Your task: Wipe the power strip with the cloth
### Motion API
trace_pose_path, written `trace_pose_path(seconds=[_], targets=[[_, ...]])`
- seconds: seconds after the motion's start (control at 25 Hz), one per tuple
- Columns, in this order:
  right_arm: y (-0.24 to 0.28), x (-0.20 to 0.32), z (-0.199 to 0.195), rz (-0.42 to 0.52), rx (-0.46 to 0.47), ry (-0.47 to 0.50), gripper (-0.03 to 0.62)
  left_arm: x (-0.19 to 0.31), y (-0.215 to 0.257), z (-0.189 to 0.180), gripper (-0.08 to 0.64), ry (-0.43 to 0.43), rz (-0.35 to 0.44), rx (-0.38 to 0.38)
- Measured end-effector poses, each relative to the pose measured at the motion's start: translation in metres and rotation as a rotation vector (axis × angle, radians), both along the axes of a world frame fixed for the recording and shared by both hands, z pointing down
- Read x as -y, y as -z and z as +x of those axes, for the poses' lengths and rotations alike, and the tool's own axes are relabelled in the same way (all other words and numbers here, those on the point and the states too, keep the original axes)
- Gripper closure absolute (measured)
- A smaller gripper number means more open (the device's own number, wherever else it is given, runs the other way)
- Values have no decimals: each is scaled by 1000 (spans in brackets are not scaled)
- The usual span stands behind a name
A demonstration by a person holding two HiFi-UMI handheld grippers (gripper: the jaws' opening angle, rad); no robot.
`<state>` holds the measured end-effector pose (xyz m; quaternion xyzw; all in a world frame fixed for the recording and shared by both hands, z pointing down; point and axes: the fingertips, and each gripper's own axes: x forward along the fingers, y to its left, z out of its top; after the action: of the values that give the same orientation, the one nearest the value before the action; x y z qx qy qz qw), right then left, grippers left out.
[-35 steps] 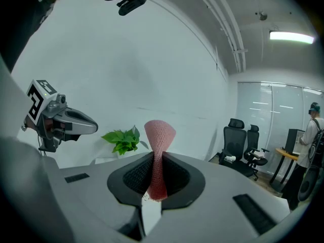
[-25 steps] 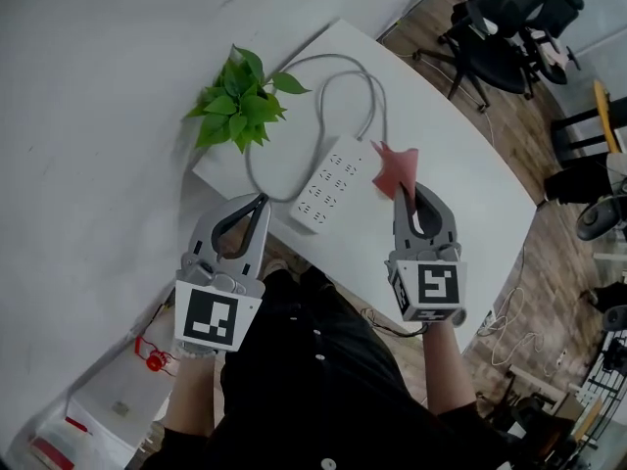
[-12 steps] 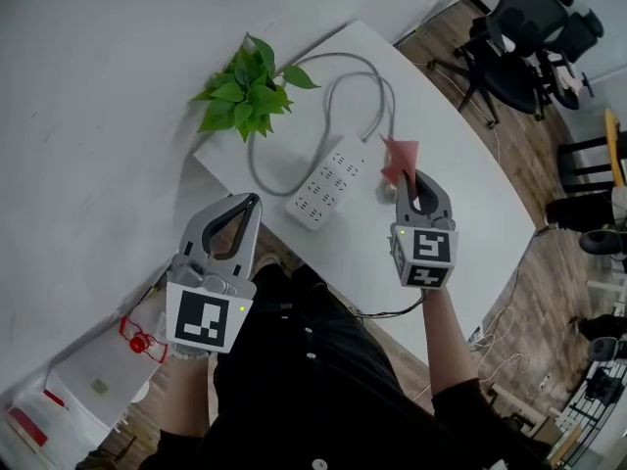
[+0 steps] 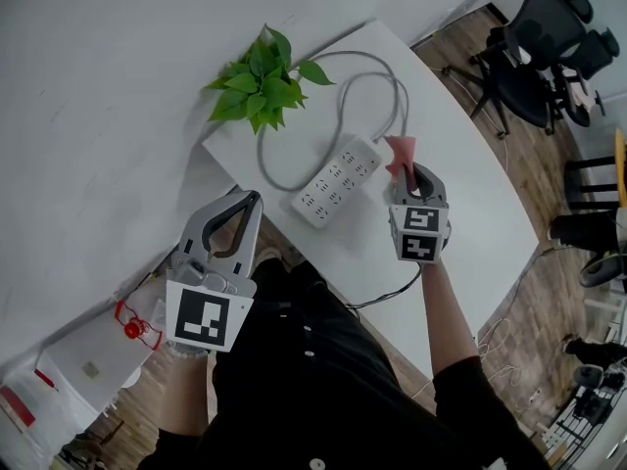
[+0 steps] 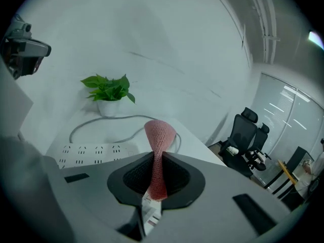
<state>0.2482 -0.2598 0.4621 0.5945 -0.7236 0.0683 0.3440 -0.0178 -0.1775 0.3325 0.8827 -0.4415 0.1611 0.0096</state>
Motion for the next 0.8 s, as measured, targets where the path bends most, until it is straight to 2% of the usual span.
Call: trace_pose_path(seconds=[0.4,0.8], targets=[[-36,11,-7,-101,-51,34,535,2,-1,-8,548,20,0,10],[-48,7,-38,-155,-41,122,535,5,-6,-8,548,13,-16,4]])
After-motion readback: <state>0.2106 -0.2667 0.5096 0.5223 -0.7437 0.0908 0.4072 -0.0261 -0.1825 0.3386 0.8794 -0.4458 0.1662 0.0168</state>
